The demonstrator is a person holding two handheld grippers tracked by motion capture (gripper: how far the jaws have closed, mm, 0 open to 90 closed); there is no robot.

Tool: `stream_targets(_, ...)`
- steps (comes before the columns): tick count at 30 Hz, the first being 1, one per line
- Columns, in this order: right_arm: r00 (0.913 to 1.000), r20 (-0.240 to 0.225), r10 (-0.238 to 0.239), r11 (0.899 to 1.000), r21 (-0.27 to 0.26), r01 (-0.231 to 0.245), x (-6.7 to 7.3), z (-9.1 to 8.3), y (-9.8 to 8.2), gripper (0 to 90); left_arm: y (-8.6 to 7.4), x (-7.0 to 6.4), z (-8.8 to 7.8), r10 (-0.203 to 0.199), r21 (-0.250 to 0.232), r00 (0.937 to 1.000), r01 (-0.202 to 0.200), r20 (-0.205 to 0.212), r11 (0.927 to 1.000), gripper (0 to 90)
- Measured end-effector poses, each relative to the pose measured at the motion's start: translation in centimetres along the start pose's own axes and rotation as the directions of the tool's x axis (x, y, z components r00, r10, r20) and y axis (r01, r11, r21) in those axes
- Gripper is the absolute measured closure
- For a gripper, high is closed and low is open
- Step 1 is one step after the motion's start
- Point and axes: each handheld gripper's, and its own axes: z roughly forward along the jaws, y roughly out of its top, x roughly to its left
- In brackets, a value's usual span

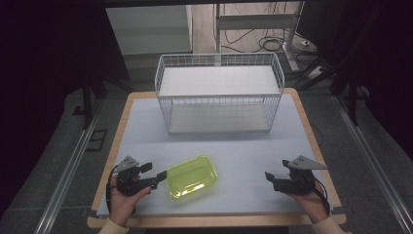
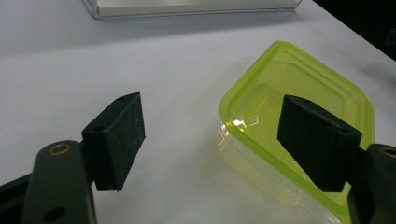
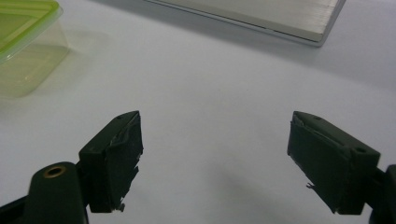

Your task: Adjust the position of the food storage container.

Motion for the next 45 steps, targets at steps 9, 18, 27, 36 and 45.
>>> stream_targets(9,0.9997,0.001,-0.025,1.0,0.008,0.025,0.2,0.0,-0.2,19.8,0.4,0.1,-0.3,-0.004,-0.013,0.9999,0.003,-0.013,0.9999,27.0)
stream_targets(18,0.9996,0.003,-0.029,1.0,0.001,0.029,0.3,-0.5,-0.2,20.3,0.9,0.0,-1.2,-0.005,-0.015,0.9999,0.005,-0.01,0.9999,47.4)
stream_targets(27,0.9995,0.002,-0.032,0.999,0.015,0.032,0.1,-0.2,-0.3,20.7,1.5,0.2,-2.3,0.025,0.022,0.9996,-0.025,0.01,0.9994,89.9)
stream_targets(36,0.9993,0.001,-0.036,0.999,0.007,0.036,0.2,-0.4,-0.1,20.8,0.3,0.4,-2.2,0.033,0.126,0.9994,-0.031,-0.008,0.9916,89.9)
stream_targets(45,0.9994,0.001,-0.036,0.999,0.008,0.036,0.2,-0.3,-0.1,20.8,-0.8,0.3,-0.8,0.057,0.219,0.9984,-0.054,-0.006,0.9742,89.7)
